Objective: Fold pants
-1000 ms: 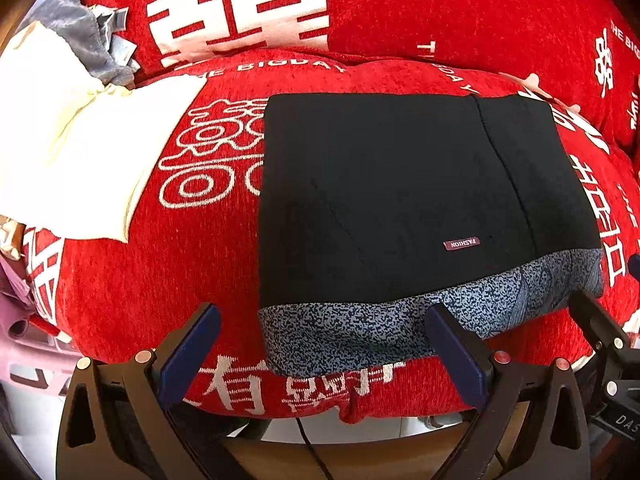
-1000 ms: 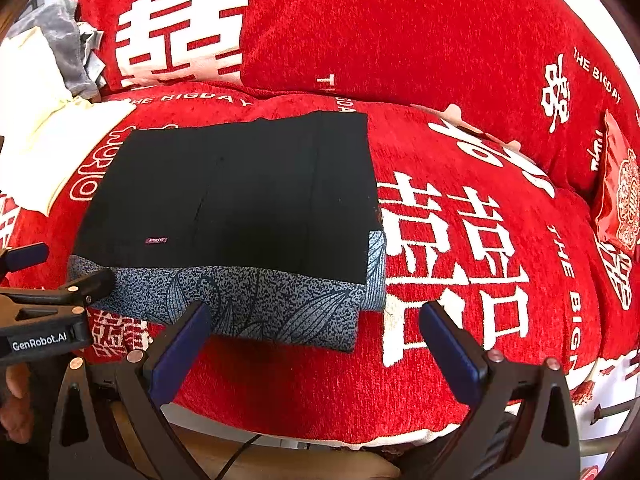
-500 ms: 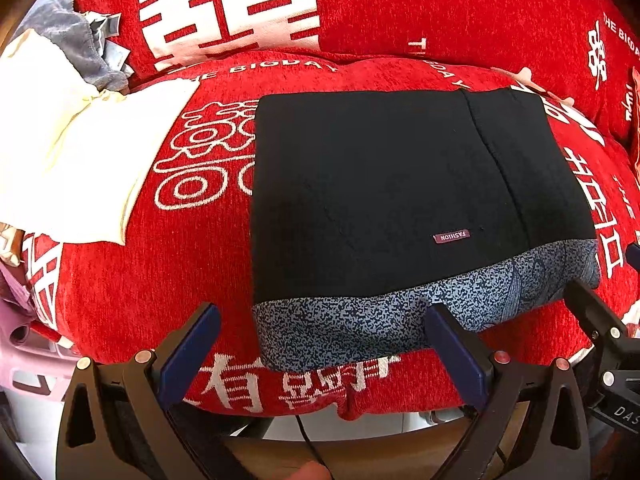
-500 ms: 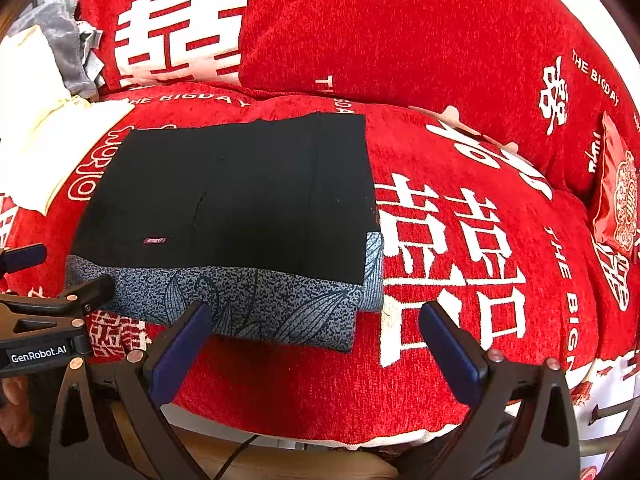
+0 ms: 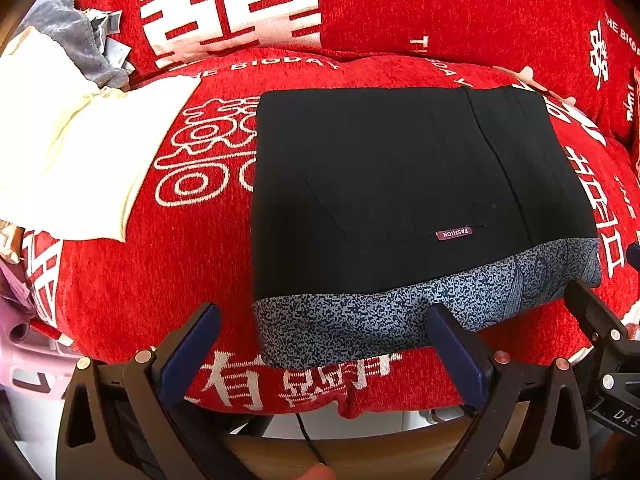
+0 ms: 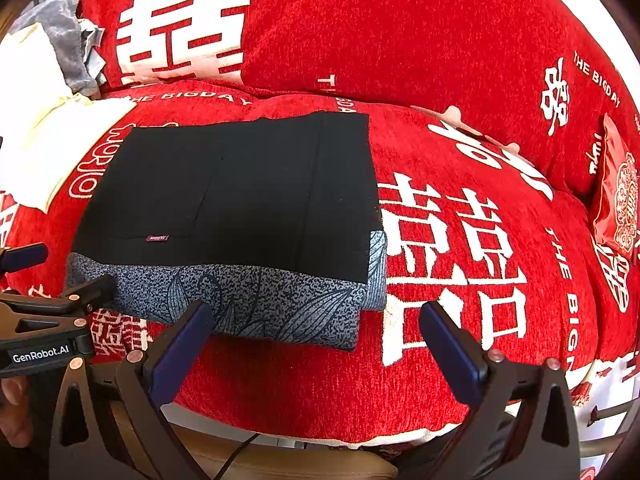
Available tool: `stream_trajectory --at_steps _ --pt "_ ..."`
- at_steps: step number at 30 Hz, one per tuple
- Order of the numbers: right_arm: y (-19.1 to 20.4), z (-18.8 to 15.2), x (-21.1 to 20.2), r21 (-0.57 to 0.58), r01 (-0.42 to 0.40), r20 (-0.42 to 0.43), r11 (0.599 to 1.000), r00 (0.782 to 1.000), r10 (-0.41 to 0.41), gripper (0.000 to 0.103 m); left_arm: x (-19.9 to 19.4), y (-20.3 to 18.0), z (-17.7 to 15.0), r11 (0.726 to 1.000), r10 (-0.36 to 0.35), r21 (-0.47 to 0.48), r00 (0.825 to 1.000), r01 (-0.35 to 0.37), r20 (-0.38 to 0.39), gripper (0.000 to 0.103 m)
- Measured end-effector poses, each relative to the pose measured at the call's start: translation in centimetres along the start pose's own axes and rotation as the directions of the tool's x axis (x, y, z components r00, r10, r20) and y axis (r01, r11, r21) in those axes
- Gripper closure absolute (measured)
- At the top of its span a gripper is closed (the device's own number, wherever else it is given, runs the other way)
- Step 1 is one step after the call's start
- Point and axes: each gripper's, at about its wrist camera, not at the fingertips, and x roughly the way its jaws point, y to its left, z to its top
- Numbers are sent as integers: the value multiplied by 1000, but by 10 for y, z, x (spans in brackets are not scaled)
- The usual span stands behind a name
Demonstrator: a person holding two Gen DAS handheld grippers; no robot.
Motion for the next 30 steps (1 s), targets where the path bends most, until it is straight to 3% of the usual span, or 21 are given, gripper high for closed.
stream_trajectory --at_steps 30 --pt "2 -2 -2 -17 -4 5 1000 1000 4 0 -8 1 -3 1000 -16 3 1000 16 21 1"
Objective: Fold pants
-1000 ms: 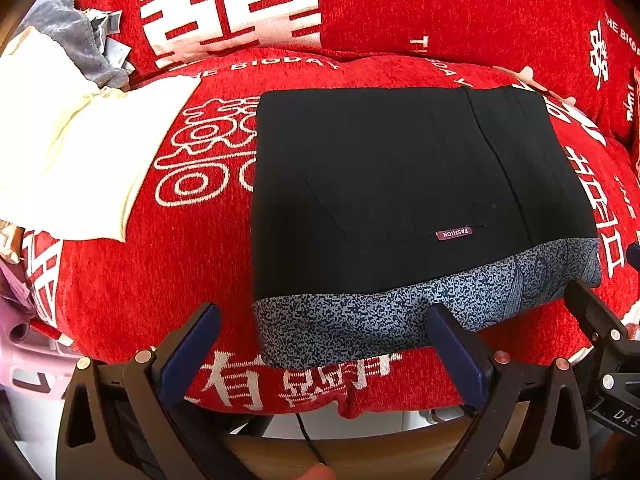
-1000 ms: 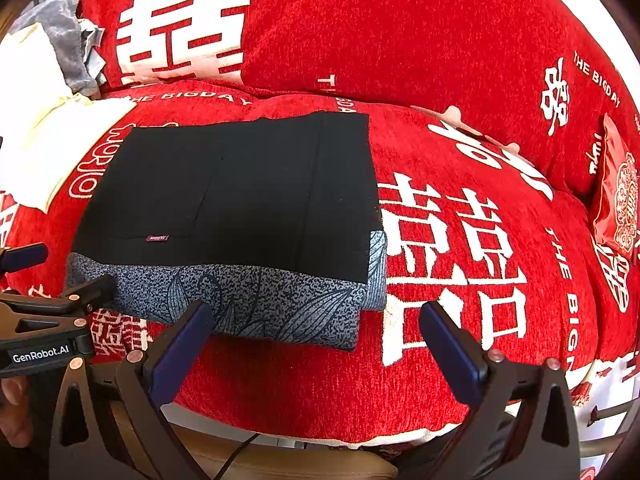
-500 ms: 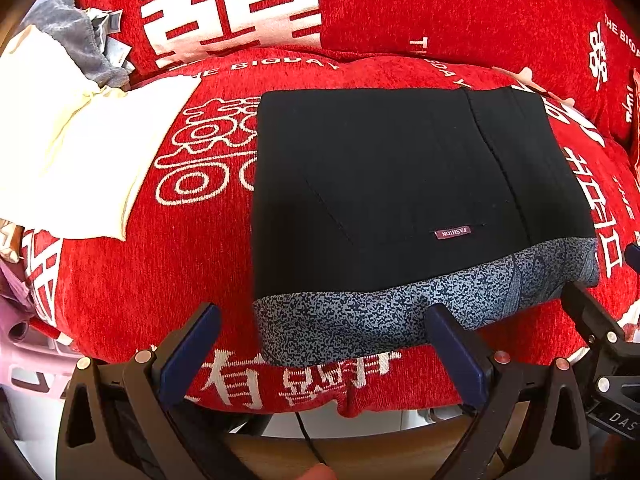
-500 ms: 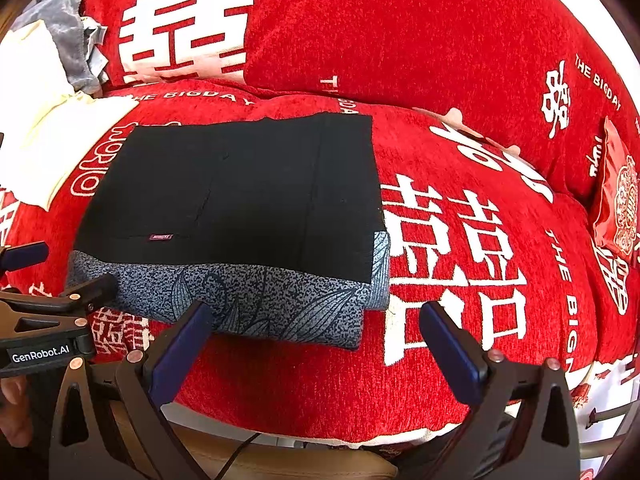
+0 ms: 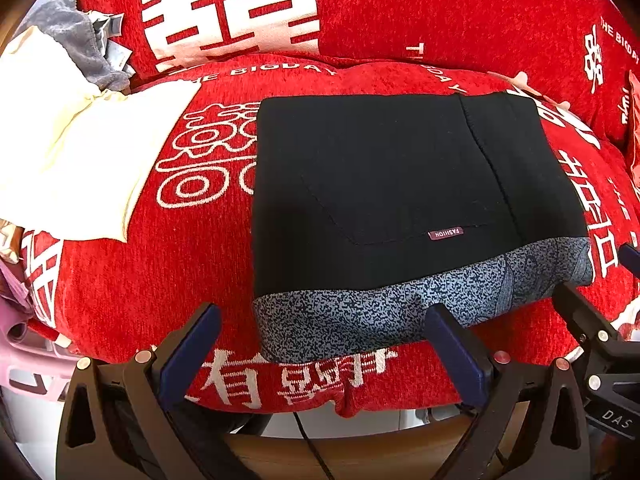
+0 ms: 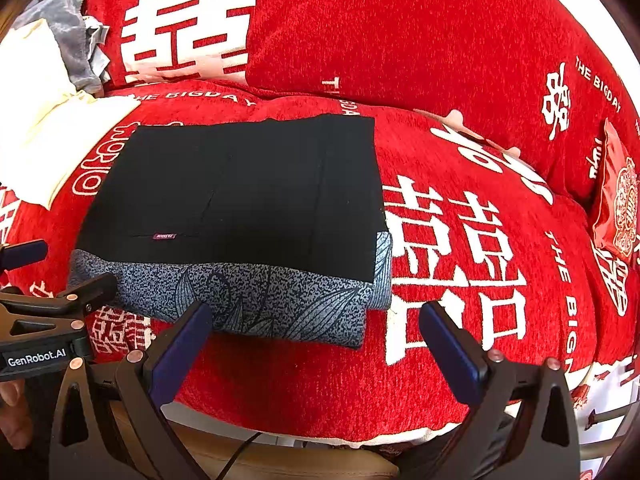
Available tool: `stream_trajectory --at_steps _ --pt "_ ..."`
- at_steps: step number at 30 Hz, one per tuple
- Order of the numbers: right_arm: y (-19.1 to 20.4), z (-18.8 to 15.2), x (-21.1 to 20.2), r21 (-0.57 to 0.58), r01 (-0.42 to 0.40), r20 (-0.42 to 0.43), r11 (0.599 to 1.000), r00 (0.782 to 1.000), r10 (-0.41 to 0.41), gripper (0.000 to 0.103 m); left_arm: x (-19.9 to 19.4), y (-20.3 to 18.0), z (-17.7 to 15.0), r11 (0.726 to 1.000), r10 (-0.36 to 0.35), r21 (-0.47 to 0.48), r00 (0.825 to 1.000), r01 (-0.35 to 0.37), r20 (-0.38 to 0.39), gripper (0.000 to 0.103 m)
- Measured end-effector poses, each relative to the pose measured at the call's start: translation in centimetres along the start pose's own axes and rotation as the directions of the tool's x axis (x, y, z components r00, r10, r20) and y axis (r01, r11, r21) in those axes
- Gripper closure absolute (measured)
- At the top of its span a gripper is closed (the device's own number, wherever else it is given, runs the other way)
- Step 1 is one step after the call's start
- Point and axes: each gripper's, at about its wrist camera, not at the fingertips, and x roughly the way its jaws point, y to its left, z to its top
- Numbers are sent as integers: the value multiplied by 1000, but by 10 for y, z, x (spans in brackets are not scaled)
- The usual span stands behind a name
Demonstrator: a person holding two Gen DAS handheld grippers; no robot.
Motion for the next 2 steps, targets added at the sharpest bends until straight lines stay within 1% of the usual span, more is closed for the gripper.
stream_trajectory --at_steps 2 --pt "-3 -3 3 15 -7 -9 1000 1000 8 0 4 2 -4 1000 -4 -2 1000 4 -11 1"
